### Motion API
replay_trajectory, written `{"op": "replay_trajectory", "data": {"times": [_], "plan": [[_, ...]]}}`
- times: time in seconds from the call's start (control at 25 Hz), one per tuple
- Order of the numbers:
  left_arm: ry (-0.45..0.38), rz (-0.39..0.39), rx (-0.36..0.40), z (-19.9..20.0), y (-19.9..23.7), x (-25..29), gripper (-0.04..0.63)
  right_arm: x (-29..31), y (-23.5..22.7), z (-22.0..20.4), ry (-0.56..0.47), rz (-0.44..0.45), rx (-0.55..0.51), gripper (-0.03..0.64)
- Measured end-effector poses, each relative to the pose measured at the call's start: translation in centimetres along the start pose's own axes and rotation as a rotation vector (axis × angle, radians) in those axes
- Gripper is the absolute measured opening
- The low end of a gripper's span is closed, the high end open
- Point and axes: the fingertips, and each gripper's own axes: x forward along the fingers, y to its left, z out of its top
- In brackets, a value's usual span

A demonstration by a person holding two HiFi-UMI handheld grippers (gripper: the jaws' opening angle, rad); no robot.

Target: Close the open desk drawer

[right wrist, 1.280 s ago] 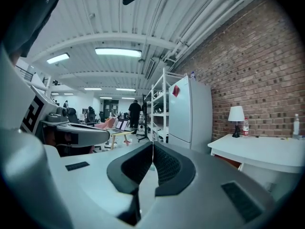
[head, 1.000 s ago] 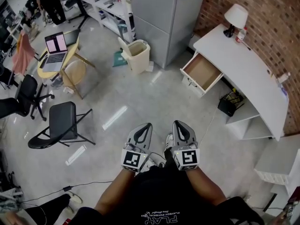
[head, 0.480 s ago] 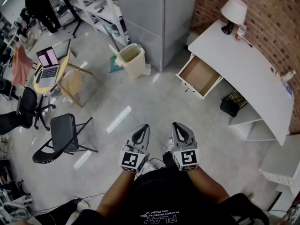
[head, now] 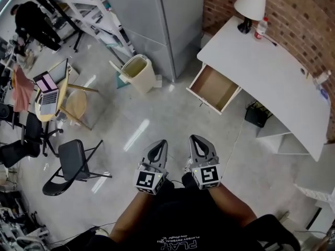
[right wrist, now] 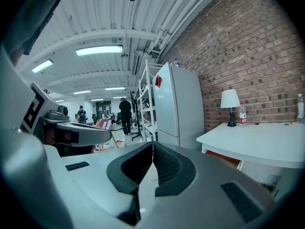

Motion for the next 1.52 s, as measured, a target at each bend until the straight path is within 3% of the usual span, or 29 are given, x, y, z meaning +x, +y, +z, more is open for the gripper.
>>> {"op": "replay_trajectory", "data": {"times": [0.32,0.6,1.04,1.36,1.52], "plan": [[0.011,-0.074,0.035,0.7,-0.3,4.8,0.008,1.6,-2.4,0.9,-0.04,-0.03,-0.007,0.028],[0.01,-0.166,0.047,1.4,1.6,9.3,0.008,4.1,-4.6,2.2,-0.067,-0.13,-0.025,0.028],[0.013,-0.388,0.076,3.7,4.5,16.5,0.008,9.5,-7.7,4.5,-0.072,-0.321,0.013,0.028],[0.056,-0.515,0.105,0.9,6.3,19.4,0.008,10.6,-11.1,2.9,-0.054,-0.545,0.024,0.028],[0.072,-0.546,0.137,-2.0,6.0,21.4,0.008,10.3,-12.5,-0.3,-0.02,-0.591,0.066,0.028]]}}
